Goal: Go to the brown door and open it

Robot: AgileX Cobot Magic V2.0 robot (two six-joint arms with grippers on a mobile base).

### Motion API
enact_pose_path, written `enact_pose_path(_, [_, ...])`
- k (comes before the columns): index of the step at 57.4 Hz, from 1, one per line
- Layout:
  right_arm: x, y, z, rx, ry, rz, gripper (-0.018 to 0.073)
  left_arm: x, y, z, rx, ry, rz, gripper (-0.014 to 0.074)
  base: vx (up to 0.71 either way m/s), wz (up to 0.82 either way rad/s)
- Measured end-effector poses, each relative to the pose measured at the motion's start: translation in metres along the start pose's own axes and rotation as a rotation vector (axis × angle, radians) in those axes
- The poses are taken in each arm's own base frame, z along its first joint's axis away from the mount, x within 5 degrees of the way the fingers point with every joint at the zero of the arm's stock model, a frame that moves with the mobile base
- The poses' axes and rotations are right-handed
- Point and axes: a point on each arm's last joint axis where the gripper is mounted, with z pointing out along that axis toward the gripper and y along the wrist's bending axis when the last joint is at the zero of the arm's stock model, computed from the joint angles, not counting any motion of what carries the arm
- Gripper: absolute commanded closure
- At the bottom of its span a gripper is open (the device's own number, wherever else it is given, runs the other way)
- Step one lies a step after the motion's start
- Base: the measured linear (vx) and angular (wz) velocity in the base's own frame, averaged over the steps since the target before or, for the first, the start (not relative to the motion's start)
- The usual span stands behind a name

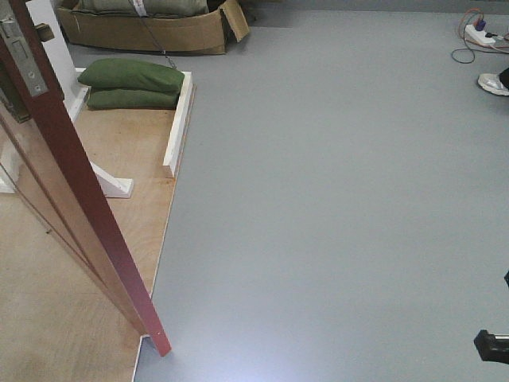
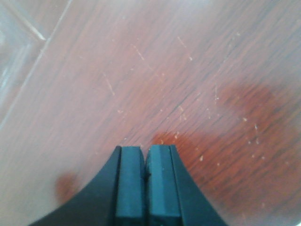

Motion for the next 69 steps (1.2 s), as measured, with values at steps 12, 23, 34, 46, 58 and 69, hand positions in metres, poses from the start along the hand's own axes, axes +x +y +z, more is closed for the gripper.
enact_pose_path(12, [0.0000,0.0000,0.0000,0.000,0.000,0.000,0.0559,-0.0005,0.0004,0.0000,-0.005,-0.006,0.002,0.0600,0.01,-0.01])
enact_pose_path(23, [0.0000,0.0000,0.0000,0.000,0.000,0.000,0.0559,-0.0008,0.0006,0.0000,-0.007,-0.009,0.003,0.0600,0.04,-0.02])
enact_pose_path(34, [0.0000,0.0000,0.0000,0.000,0.000,0.000,0.0559,-0.0006,0.0005,0.0000,-0.005,-0.006,0.003,0.0600,0.06,-0.04])
enact_pose_path(46, [0.0000,0.0000,0.0000,0.000,0.000,0.000,0.0559,-0.0007,0.0005,0.0000,-0.006,-0.007,0.003,0.0600,0.09,-0.05])
enact_pose_path(58, [0.0000,0.0000,0.0000,0.000,0.000,0.000,0.0559,-0.0007,0.0005,0.0000,-0.006,-0.007,0.003,0.0600,0.11,-0.09])
enact_pose_path(69, [0.0000,0.0000,0.0000,0.000,0.000,0.000,0.0559,-0.0006,0.0005,0.0000,-0.005,-0.006,0.003,0.0600,0.11,-0.13])
